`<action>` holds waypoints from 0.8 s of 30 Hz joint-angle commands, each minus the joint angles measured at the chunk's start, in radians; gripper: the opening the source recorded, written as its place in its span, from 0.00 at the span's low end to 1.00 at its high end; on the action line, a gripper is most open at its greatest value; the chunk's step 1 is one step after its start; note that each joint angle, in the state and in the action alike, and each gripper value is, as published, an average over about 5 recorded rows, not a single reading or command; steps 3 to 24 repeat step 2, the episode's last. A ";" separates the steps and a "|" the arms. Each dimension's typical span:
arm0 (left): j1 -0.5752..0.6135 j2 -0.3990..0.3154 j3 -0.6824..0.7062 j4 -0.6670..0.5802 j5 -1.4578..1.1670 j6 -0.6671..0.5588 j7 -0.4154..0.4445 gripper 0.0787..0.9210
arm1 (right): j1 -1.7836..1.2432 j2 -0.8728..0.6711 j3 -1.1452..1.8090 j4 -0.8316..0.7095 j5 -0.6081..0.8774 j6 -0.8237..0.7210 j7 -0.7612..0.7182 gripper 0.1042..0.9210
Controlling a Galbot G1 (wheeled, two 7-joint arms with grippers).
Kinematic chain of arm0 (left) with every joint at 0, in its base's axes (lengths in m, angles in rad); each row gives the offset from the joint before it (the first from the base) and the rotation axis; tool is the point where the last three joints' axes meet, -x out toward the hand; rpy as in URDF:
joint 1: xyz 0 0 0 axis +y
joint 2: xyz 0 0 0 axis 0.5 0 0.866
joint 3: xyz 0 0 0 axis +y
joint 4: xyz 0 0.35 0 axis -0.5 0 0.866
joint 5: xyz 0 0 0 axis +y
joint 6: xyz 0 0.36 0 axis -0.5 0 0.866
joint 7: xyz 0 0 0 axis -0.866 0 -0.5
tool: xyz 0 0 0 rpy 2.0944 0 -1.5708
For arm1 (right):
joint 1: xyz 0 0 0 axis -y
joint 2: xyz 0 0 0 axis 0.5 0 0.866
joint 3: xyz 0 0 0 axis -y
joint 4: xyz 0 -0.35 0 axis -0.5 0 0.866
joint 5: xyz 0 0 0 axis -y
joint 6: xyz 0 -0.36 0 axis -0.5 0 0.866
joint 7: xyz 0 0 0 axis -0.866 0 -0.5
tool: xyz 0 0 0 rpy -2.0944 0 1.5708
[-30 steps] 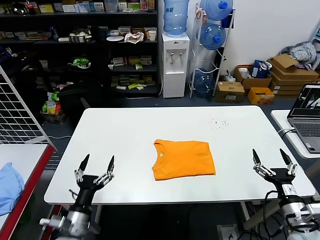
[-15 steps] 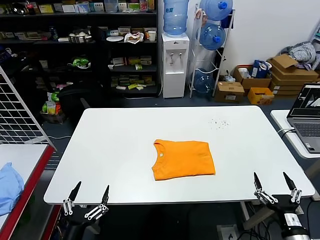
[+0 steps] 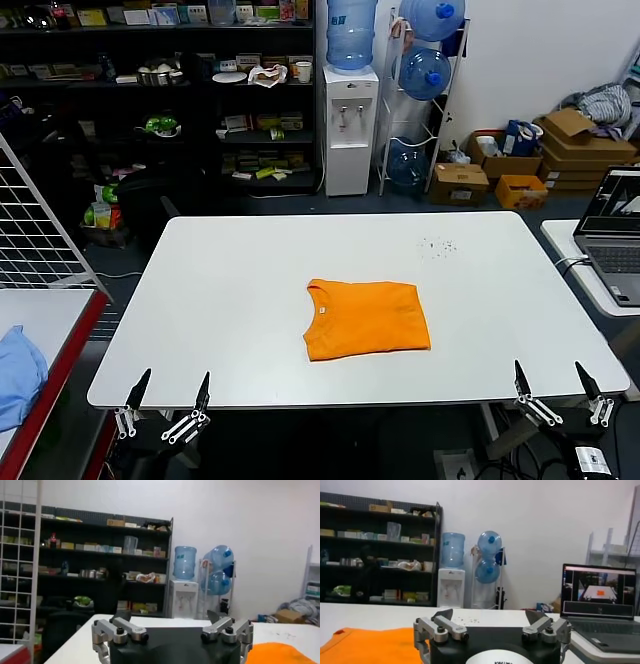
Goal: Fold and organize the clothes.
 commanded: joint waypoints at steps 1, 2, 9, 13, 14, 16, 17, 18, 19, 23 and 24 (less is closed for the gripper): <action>0.020 -0.028 0.002 -0.022 0.011 0.021 -0.013 1.00 | -0.022 0.023 0.003 0.007 -0.010 0.012 -0.001 1.00; 0.020 -0.029 0.002 -0.023 0.011 0.021 -0.014 1.00 | -0.022 0.023 0.003 0.007 -0.011 0.012 -0.002 1.00; 0.020 -0.029 0.002 -0.023 0.011 0.021 -0.014 1.00 | -0.022 0.023 0.003 0.007 -0.011 0.012 -0.002 1.00; 0.020 -0.029 0.002 -0.023 0.011 0.021 -0.014 1.00 | -0.022 0.023 0.003 0.007 -0.011 0.012 -0.002 1.00; 0.020 -0.029 0.002 -0.023 0.011 0.021 -0.014 1.00 | -0.022 0.023 0.003 0.007 -0.011 0.012 -0.002 1.00; 0.020 -0.029 0.002 -0.023 0.011 0.021 -0.014 1.00 | -0.022 0.023 0.003 0.007 -0.011 0.012 -0.002 1.00; 0.020 -0.029 0.002 -0.023 0.011 0.021 -0.014 1.00 | -0.022 0.023 0.003 0.007 -0.011 0.012 -0.002 1.00; 0.020 -0.029 0.002 -0.023 0.011 0.021 -0.014 1.00 | -0.022 0.023 0.003 0.007 -0.011 0.012 -0.002 1.00; 0.020 -0.029 0.002 -0.023 0.011 0.021 -0.014 1.00 | -0.022 0.023 0.003 0.007 -0.011 0.012 -0.002 1.00; 0.020 -0.029 0.002 -0.023 0.011 0.021 -0.014 1.00 | -0.022 0.023 0.003 0.007 -0.011 0.012 -0.002 1.00; 0.020 -0.029 0.002 -0.023 0.011 0.021 -0.014 1.00 | -0.022 0.023 0.003 0.007 -0.011 0.012 -0.002 1.00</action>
